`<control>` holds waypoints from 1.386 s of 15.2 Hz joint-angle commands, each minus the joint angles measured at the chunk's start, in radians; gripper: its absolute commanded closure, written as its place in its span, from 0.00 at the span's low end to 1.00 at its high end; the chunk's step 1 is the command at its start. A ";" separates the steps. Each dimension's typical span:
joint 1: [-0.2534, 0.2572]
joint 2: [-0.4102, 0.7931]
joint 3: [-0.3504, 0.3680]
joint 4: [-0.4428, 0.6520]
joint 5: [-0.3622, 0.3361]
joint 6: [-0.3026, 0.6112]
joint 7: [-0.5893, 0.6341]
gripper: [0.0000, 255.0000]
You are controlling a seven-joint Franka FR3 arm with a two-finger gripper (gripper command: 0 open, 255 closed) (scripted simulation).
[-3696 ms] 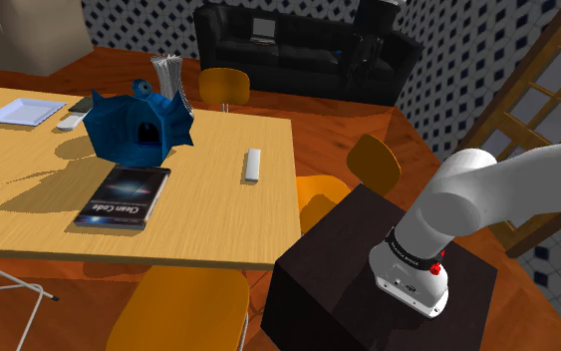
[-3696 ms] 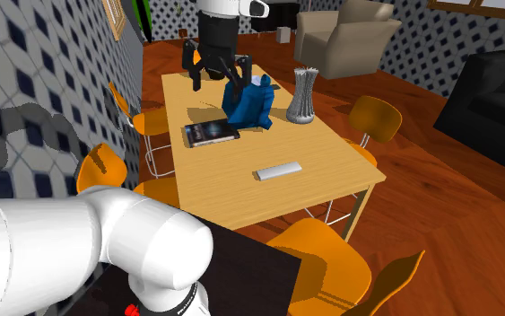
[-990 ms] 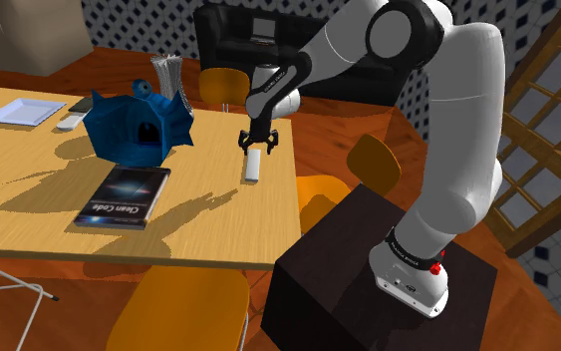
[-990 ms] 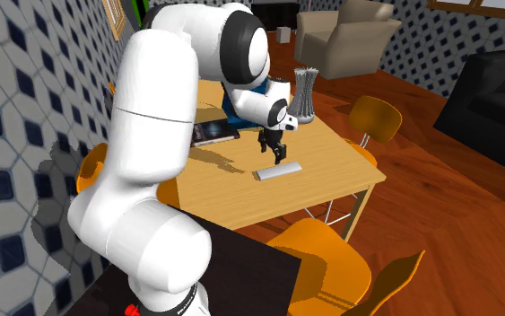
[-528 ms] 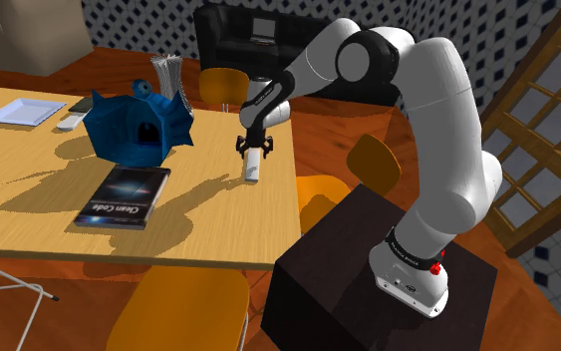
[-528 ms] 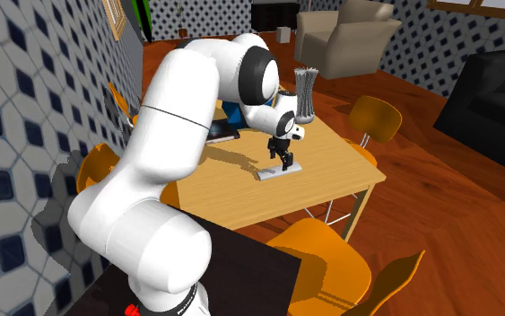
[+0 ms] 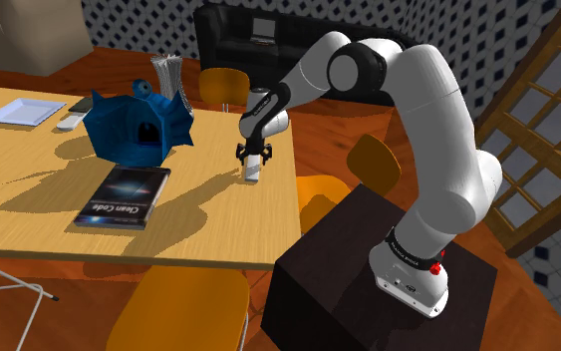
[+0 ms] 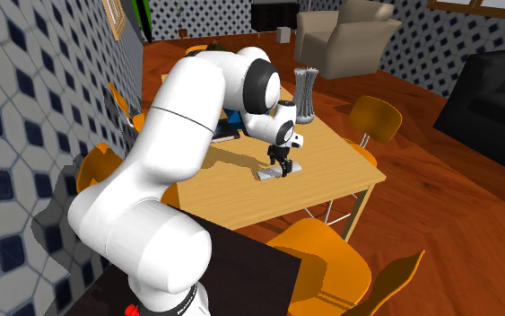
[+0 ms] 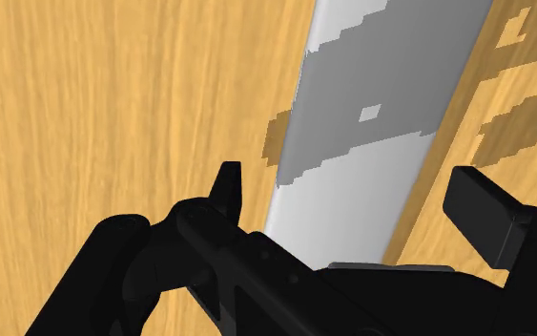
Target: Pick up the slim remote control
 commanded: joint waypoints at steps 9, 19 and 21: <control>0.001 0.005 0.000 0.003 0.000 0.002 0.001 1.00; 0.002 -0.100 -0.003 -0.039 -0.002 -0.061 0.003 1.00; 0.002 -0.122 -0.004 -0.045 -0.003 -0.077 0.003 1.00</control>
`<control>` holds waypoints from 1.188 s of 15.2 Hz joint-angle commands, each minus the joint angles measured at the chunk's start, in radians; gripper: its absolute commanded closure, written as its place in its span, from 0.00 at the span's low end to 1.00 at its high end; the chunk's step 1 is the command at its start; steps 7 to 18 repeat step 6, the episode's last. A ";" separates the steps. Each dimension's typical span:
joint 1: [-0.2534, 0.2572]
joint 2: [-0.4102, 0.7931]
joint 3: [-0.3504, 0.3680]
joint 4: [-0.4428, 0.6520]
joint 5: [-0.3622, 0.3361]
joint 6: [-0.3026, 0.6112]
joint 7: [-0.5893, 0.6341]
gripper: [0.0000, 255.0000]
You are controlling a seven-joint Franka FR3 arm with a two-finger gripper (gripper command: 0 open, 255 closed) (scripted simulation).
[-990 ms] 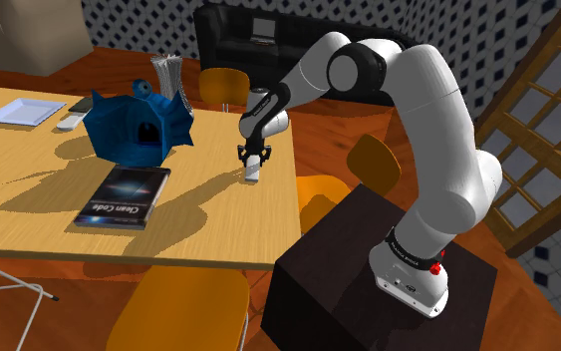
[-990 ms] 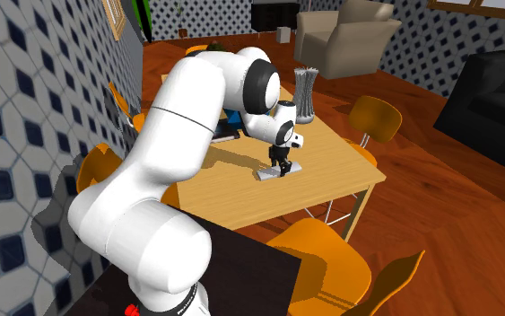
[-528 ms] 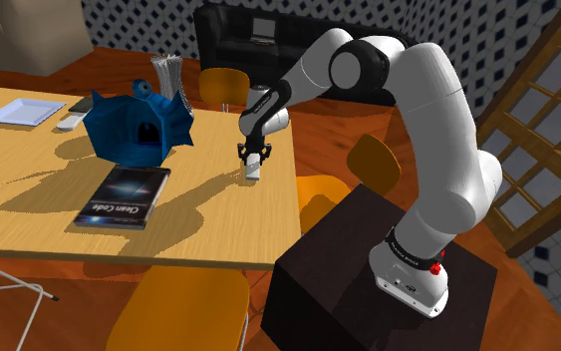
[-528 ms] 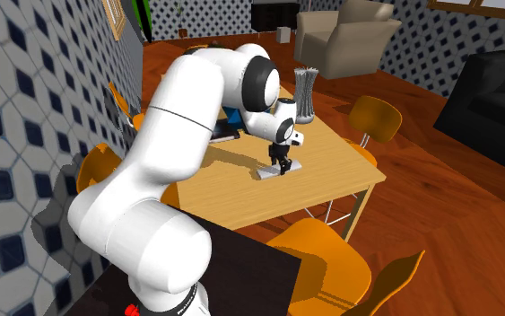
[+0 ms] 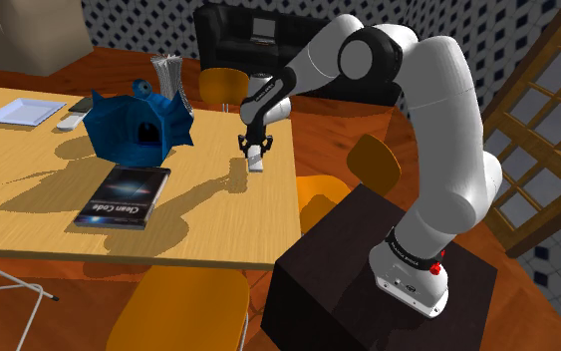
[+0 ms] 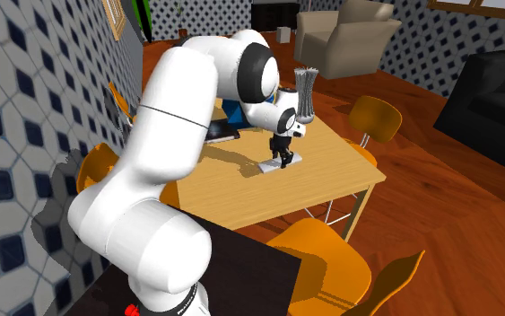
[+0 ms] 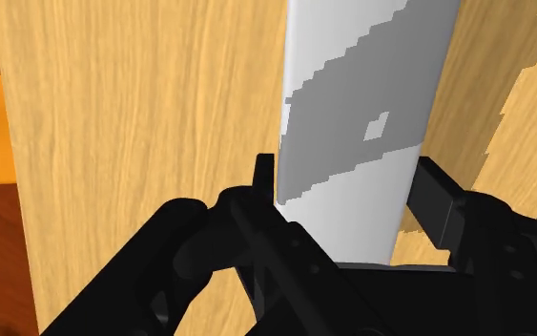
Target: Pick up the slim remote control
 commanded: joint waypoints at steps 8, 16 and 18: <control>0.003 -0.056 -0.002 -0.015 -0.002 -0.041 0.004 1.00; 0.003 -0.056 -0.002 -0.015 -0.002 -0.041 0.004 1.00; 0.003 -0.056 -0.002 -0.015 -0.002 -0.041 0.004 1.00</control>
